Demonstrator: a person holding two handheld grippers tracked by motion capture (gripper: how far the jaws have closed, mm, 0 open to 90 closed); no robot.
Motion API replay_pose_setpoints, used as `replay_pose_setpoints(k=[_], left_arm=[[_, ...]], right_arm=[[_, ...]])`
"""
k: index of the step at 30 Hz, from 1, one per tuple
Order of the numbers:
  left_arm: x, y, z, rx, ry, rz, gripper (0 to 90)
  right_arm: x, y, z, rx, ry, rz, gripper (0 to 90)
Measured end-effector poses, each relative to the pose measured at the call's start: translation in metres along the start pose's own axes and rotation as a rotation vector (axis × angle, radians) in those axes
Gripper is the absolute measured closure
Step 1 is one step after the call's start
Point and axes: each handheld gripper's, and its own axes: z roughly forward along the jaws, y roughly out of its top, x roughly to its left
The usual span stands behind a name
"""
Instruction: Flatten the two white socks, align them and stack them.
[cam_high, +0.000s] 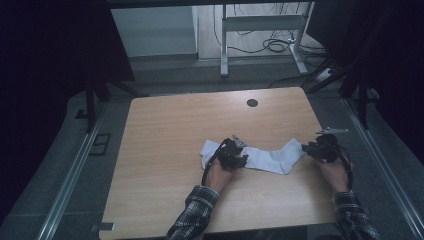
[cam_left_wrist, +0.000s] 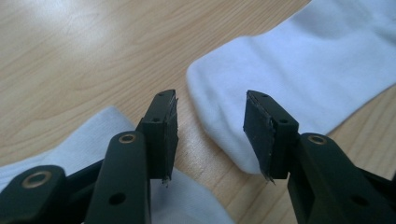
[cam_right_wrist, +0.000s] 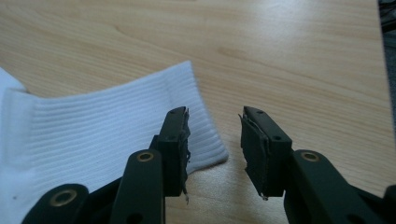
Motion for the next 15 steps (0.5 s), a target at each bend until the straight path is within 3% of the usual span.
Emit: replay_pose_setpoints(k=[3,6,9,12,15], left_arm=[[0.001,-0.002,0.003,0.018,0.003,-0.008,57.1],[0.003,-0.004,0.006,0.030,-0.011,-0.015,60.3],[0.004,-0.005,0.006,0.024,-0.050,-0.038,69.4],[0.003,-0.005,0.006,0.024,-0.069,-0.042,83.0],[0.003,-0.005,0.003,0.007,-0.074,-0.045,85.2]], right_arm=[[0.002,-0.002,0.005,0.022,0.001,-0.011,61.6],[0.004,-0.003,0.006,0.031,0.012,-0.001,68.1],[0.007,-0.002,0.006,0.045,0.027,0.017,78.3],[0.011,-0.002,0.004,0.058,0.016,0.024,80.0],[0.015,-0.002,0.003,0.059,-0.001,0.002,80.6]])
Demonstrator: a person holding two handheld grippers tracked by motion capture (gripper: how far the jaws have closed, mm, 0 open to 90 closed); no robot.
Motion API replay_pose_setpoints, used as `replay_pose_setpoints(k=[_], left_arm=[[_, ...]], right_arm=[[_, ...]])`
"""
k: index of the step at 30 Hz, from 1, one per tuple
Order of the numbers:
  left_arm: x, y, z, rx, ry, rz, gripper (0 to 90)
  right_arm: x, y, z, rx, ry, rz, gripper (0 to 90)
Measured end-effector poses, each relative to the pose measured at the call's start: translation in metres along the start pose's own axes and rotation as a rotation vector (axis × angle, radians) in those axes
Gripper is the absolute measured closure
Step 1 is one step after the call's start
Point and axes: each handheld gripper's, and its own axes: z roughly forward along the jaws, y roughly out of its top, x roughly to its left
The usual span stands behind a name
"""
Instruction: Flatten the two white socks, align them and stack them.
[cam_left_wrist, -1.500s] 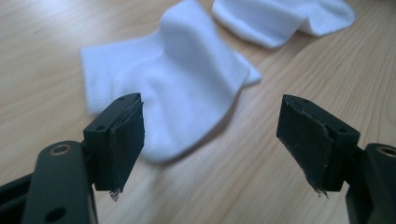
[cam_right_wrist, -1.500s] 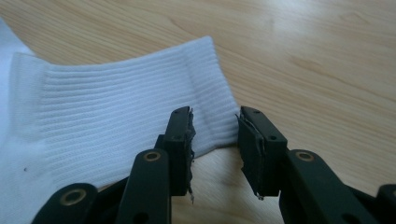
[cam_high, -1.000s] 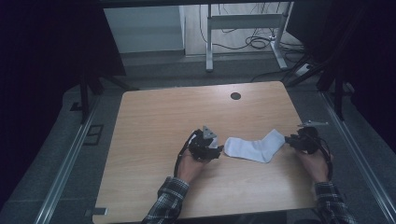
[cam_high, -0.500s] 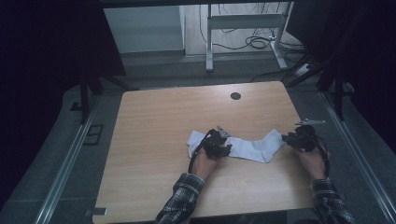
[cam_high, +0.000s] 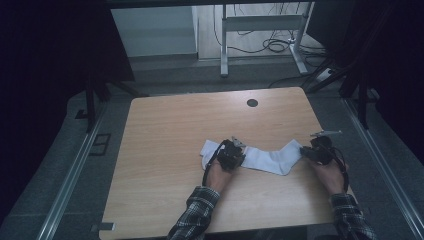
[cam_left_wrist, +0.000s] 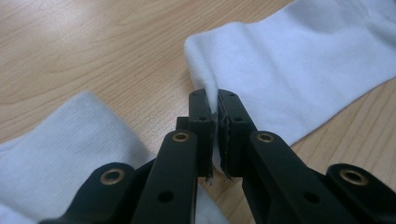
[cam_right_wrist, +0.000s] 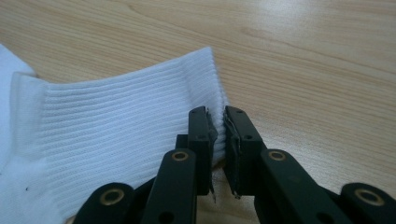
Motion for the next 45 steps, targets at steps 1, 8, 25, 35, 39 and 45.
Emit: replay_pose_setpoints(k=[1,8,25,35,39,45], left_arm=[[0.000,0.000,-0.002,-0.004,0.001,0.000,85.3],[0.006,0.002,-0.027,-0.042,-0.008,0.004,85.4],[0.021,-0.029,-0.106,-0.103,-0.001,0.017,85.1],[0.031,-0.072,-0.146,-0.104,0.012,-0.020,85.0],[0.035,-0.092,-0.152,-0.080,0.010,-0.040,84.9],[0.039,-0.122,-0.155,-0.034,0.021,-0.074,84.8]], right_arm=[[0.001,0.000,-0.001,-0.002,-0.004,-0.007,80.6],[0.006,0.004,-0.019,-0.048,0.027,-0.008,80.4],[0.058,0.011,-0.053,-0.130,0.143,-0.100,80.5],[0.109,0.007,-0.059,-0.109,0.227,-0.212,80.5],[0.130,0.003,-0.056,-0.086,0.257,-0.259,80.4],[0.151,-0.003,-0.045,-0.035,0.280,-0.305,80.1]])
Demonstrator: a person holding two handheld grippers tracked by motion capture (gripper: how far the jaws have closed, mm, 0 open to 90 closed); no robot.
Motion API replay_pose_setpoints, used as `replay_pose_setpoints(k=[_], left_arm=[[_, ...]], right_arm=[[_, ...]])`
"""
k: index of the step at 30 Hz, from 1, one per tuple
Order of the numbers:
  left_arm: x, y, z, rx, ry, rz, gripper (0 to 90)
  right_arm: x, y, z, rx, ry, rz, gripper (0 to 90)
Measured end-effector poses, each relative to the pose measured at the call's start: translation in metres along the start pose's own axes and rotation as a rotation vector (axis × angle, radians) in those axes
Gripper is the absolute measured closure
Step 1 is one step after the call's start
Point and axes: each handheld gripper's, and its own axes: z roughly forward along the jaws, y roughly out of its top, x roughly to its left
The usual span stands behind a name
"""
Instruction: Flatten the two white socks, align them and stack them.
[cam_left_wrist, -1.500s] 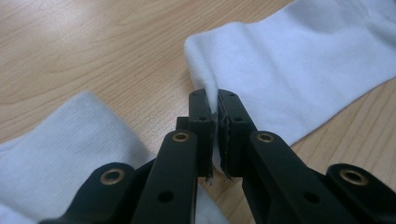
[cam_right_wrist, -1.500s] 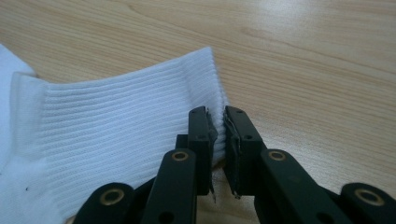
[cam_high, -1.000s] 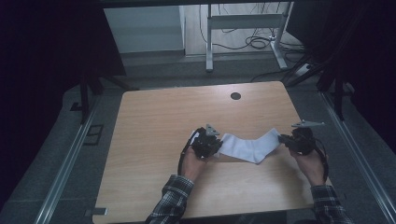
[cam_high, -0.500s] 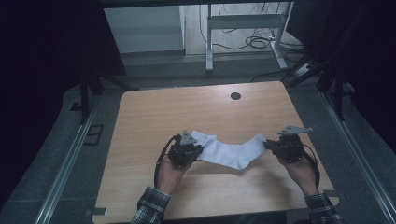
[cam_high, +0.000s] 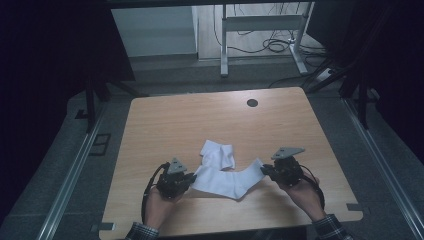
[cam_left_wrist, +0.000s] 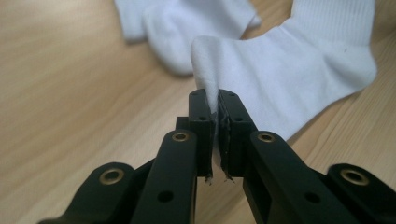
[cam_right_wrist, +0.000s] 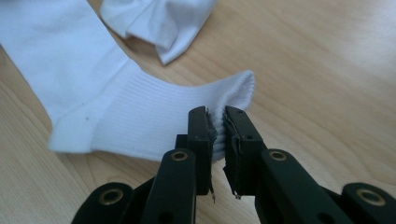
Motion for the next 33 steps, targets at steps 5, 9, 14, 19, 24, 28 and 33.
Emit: replay_pose_setpoints(k=[5,9,14,19,24,28,33], left_arm=[[0.002,-0.015,0.009,0.051,0.007,-0.004,84.2],[0.004,-0.018,0.017,0.081,0.040,0.007,77.6],[0.009,-0.008,0.011,0.022,0.065,-0.013,63.1],[0.015,0.013,0.013,-0.009,0.071,-0.009,59.2],[0.017,0.036,0.030,0.001,0.066,-0.012,57.6],[0.019,0.049,0.046,0.019,0.064,-0.017,57.5],[0.024,0.056,0.069,0.063,0.083,-0.029,56.7]], right_arm=[[0.003,-0.007,0.015,0.053,0.008,0.000,79.5],[0.002,-0.012,0.021,0.072,0.013,0.005,77.4],[-0.001,-0.011,0.016,0.038,0.000,0.006,72.2],[-0.012,-0.011,0.009,0.004,-0.036,0.025,67.1],[-0.032,-0.019,0.008,-0.001,-0.067,0.056,61.2],[-0.047,-0.028,0.009,0.003,-0.089,0.081,57.2],[-0.060,-0.038,0.009,0.003,-0.117,0.092,55.0]])
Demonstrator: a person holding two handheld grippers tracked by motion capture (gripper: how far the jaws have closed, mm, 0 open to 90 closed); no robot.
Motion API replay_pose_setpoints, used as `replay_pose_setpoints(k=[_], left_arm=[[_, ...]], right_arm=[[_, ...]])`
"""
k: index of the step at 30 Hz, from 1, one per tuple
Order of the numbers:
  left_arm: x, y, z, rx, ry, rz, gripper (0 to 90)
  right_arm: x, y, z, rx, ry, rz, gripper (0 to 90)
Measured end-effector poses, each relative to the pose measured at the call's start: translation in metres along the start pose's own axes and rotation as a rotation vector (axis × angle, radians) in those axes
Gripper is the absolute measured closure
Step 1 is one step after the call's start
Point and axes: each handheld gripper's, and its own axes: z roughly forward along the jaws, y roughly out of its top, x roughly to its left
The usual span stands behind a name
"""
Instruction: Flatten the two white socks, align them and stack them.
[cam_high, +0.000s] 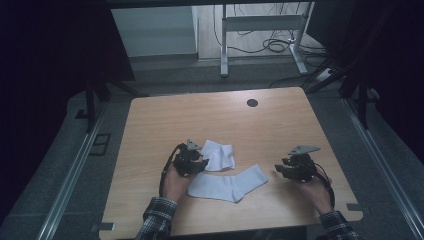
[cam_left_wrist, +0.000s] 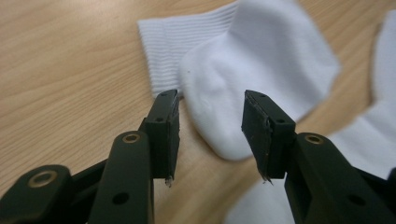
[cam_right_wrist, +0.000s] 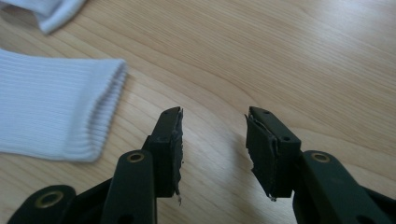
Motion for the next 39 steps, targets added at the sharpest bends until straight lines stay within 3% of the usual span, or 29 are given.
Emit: replay_pose_setpoints(k=[5,9,11,19,23,32,39], left_arm=[[0.004,-0.001,0.018,0.048,0.005,-0.015,60.5],[0.004,0.000,0.018,0.038,-0.020,-0.027,77.8],[0.003,0.002,0.015,0.025,-0.022,-0.025,84.3],[-0.002,0.021,-0.001,-0.056,-0.053,-0.035,85.4],[-0.009,0.035,-0.004,-0.083,-0.079,-0.028,85.4],[-0.038,0.079,-0.006,-0.129,-0.124,0.038,85.5],[-0.060,0.120,-0.029,-0.207,-0.150,0.090,85.6]], right_arm=[[-0.006,-0.005,0.003,0.010,-0.015,0.004,53.9],[-0.005,-0.006,0.005,0.023,-0.022,-0.014,53.2],[-0.004,-0.006,0.006,0.022,-0.022,-0.020,53.1],[-0.002,-0.004,0.005,0.016,-0.022,-0.029,53.0],[-0.003,-0.005,0.005,0.021,-0.021,-0.029,52.7],[-0.004,-0.006,0.005,0.028,-0.016,-0.014,52.4],[-0.004,-0.007,0.005,0.028,-0.008,-0.015,52.2]])
